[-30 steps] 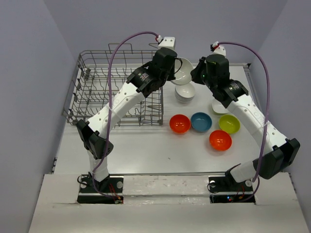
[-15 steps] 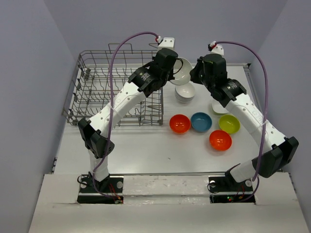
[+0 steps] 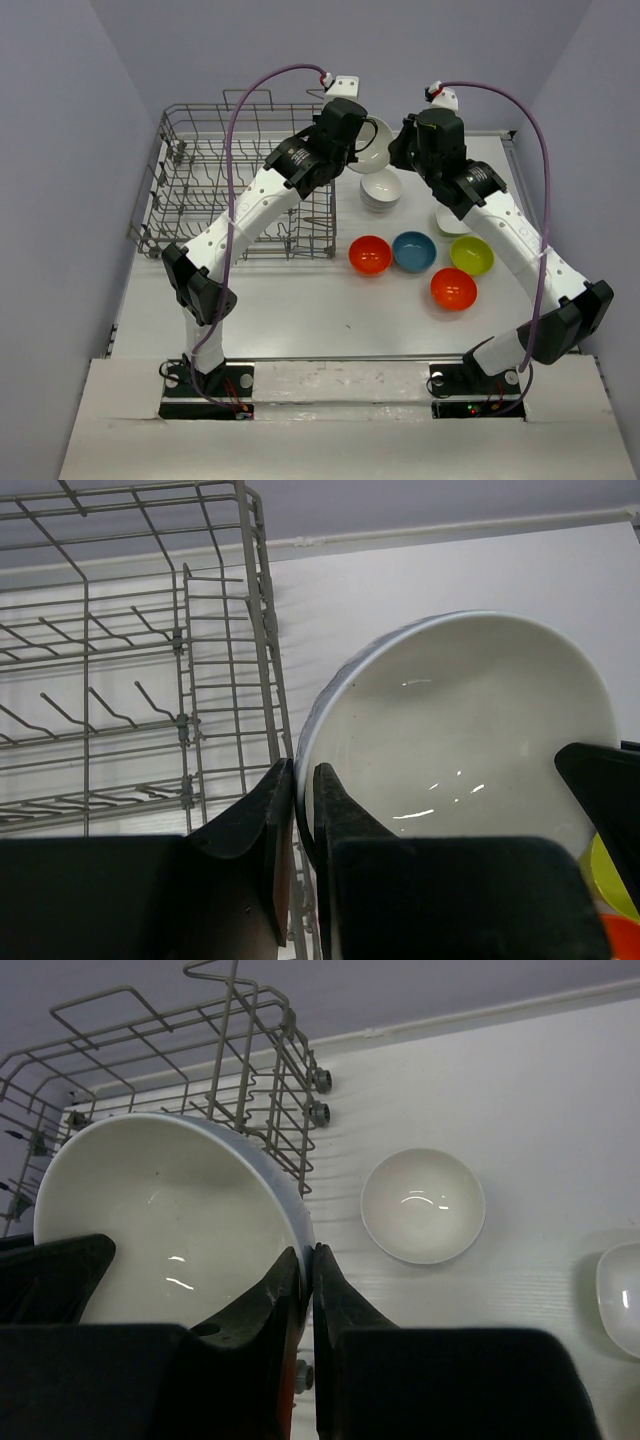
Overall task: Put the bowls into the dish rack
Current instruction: Pass from the right arm to the left, then insert the bowl into the dish rack.
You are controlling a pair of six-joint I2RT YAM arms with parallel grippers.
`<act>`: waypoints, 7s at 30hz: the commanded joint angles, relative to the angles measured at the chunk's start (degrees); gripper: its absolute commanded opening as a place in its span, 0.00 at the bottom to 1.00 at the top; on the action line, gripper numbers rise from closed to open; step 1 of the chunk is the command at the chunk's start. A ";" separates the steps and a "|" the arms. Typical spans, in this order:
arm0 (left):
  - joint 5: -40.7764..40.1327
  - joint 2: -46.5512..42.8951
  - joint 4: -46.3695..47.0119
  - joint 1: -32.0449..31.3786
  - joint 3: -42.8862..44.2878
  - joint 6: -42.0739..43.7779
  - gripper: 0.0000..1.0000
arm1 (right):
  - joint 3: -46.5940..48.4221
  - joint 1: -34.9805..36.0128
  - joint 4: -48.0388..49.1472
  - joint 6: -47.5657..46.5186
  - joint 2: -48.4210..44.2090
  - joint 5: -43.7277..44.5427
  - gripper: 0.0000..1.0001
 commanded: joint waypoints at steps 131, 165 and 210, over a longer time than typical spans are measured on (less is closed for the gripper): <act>-19.18 10.99 -0.71 25.63 15.73 9.06 0.00 | 24.17 11.33 -5.91 -1.81 25.20 6.30 0.47; -38.70 22.59 7.64 20.97 16.70 24.88 0.00 | 20.30 12.39 -8.20 -0.75 27.40 9.64 0.45; -39.58 11.79 19.06 35.99 1.24 31.91 0.00 | 17.48 13.44 -3.28 -0.40 27.66 5.77 0.35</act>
